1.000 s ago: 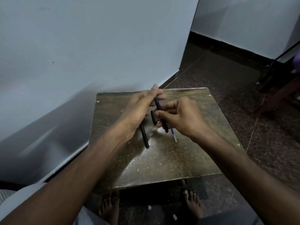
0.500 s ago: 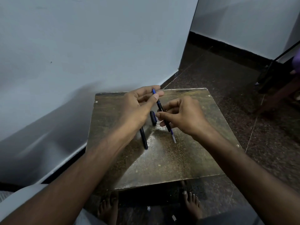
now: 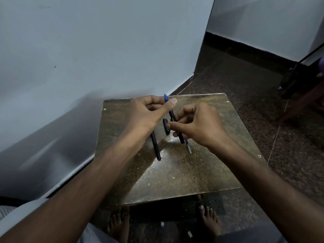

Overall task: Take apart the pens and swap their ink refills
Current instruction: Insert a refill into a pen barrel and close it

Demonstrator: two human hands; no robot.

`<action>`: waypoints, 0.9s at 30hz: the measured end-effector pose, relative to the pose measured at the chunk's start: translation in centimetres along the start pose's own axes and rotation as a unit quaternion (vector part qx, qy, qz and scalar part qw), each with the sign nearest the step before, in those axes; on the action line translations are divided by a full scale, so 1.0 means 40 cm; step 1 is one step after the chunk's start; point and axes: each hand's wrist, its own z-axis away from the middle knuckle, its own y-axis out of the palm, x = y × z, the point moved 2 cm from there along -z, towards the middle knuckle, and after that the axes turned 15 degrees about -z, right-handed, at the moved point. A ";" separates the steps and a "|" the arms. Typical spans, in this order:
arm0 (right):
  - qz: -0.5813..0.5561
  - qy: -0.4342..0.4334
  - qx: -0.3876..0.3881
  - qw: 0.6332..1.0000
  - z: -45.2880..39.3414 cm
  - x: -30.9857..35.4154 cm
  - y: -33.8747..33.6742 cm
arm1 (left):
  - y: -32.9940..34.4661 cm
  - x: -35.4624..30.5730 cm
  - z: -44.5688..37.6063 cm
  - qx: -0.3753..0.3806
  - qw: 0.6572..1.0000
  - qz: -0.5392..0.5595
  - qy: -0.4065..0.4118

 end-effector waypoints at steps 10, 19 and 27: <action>0.014 0.011 -0.010 1.000 -0.005 -0.002 -0.003 | -0.001 -0.005 0.003 0.047 0.999 0.006 0.020; 0.095 0.029 -0.009 0.995 -0.008 -0.012 -0.015 | -0.066 0.006 -0.031 -0.040 0.998 -0.027 -0.034; 0.088 0.039 -0.048 0.994 -0.016 -0.009 -0.052 | -0.110 0.021 -0.040 -0.019 0.961 -0.276 -0.010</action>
